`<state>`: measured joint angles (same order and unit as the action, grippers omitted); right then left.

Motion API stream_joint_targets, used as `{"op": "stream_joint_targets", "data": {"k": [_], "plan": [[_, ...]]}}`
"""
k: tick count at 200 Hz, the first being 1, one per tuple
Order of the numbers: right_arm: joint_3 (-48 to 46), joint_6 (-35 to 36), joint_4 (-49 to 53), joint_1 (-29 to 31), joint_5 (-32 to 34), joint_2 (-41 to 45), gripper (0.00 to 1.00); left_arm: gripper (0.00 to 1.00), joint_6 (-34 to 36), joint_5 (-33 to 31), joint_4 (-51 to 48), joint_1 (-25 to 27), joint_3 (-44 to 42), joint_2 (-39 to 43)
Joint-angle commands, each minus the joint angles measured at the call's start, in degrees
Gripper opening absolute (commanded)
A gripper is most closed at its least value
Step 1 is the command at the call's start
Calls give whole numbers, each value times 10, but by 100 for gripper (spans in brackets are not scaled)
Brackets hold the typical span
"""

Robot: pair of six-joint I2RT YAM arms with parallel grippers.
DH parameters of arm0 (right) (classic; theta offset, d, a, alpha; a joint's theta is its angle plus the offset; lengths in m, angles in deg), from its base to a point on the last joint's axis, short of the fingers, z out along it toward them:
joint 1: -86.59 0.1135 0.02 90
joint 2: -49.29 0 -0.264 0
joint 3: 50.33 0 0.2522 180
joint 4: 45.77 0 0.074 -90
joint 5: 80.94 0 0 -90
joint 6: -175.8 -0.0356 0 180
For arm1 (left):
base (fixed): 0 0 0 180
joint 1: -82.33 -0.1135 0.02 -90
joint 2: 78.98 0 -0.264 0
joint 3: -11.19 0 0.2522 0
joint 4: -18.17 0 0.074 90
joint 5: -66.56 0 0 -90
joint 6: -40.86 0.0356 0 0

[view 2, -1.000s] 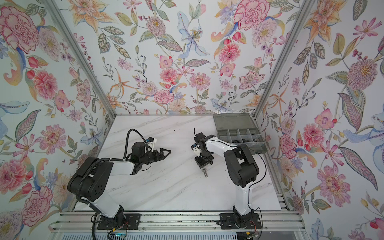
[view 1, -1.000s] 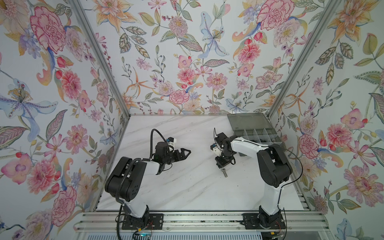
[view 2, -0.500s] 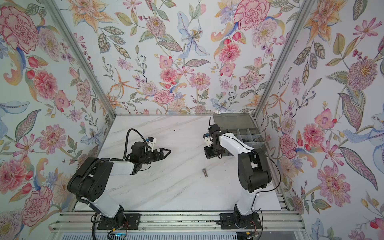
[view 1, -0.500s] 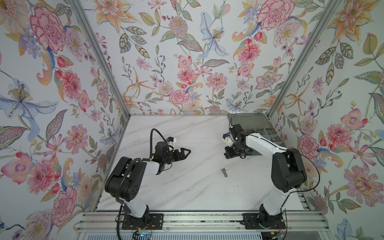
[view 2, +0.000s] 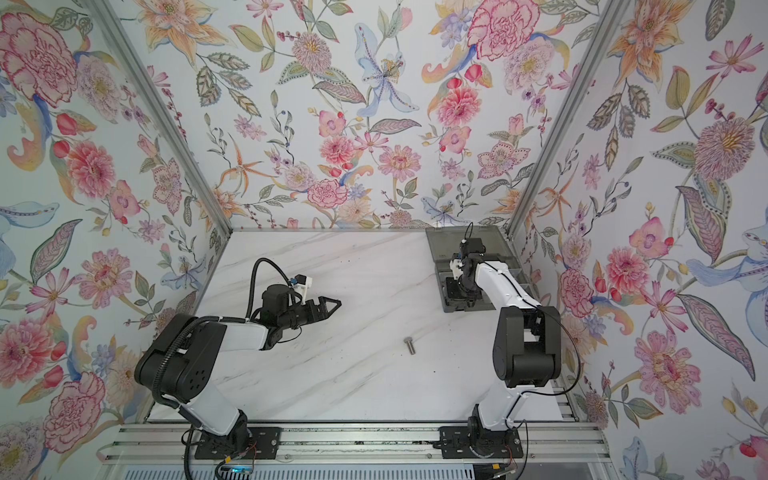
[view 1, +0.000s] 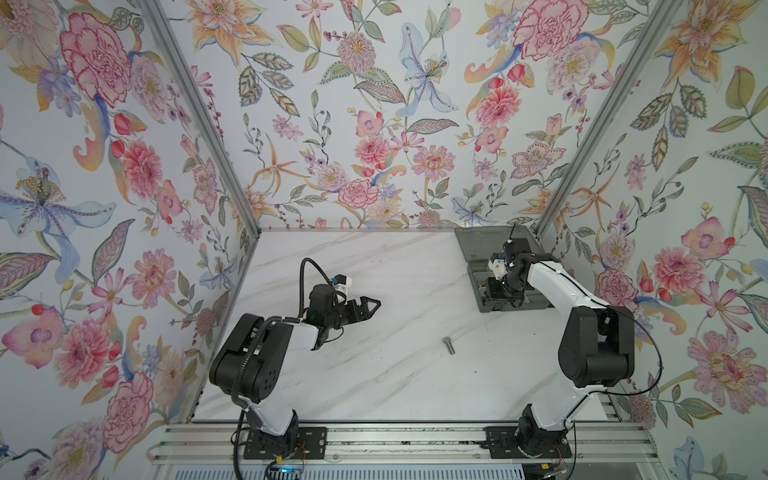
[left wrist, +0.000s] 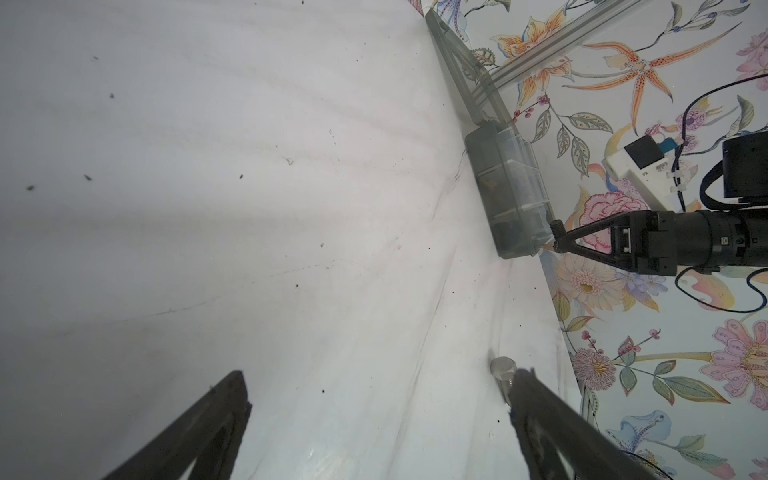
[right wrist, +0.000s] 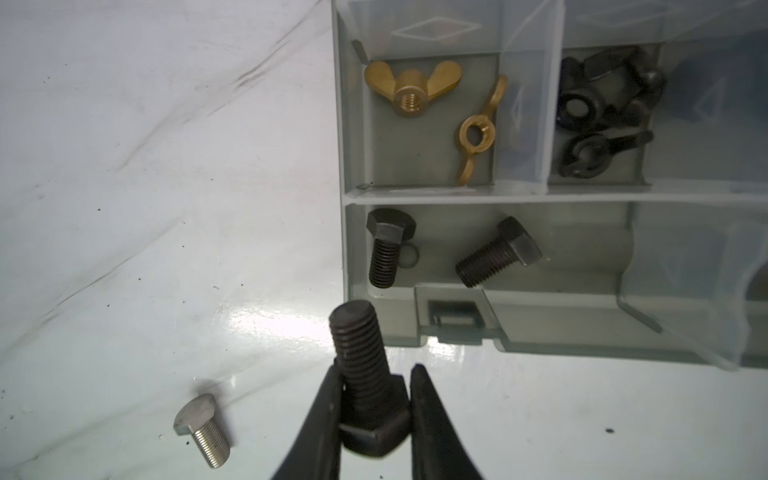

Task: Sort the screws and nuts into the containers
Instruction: 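Lift the black bolt and carry it over the organizer box, then open the right gripper to drop the black bolt into the bolt compartment, then move the right gripper back down around the silver hex bolt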

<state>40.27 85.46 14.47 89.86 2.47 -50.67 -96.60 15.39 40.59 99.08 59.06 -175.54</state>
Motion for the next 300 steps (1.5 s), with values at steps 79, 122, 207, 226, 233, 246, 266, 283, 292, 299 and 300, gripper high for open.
{"op": "stream_joint_targets", "data": {"k": [79, 122, 207, 226, 233, 246, 266, 283, 292, 299, 300], "plan": [[70, -3, 5, -17, 29, -71, 0, 99, -1, 5, 2, -7, -3, 7], [75, -3, 5, -15, 31, -86, 3, 99, 0, 5, 0, -7, -1, 5], [81, -6, 5, -12, 52, -100, 38, 99, 0, 4, -1, -7, 0, 6], [82, -7, 5, -12, 55, -101, 41, 99, 0, 5, -1, -7, -1, 6], [82, -9, 5, -12, 57, -100, 42, 99, 0, 5, -1, -7, -1, 6], [78, -10, 5, -12, 55, -95, 43, 100, 0, 4, -1, -7, 0, 7], [70, -10, 5, -10, 46, -78, 44, 99, 0, 5, -1, -7, 0, 9], [56, -10, 5, -6, 28, -55, 45, 99, 0, 5, -1, -7, 1, 9], [47, -11, 5, -1, 14, -41, 45, 99, -1, 5, -1, -7, 0, 9], [36, -13, 5, 4, 4, -30, 46, 99, 0, 5, -1, -7, 1, 8], [35, -13, 5, 4, 3, -28, 46, 99, 0, 5, -1, -7, 1, 8]]}}
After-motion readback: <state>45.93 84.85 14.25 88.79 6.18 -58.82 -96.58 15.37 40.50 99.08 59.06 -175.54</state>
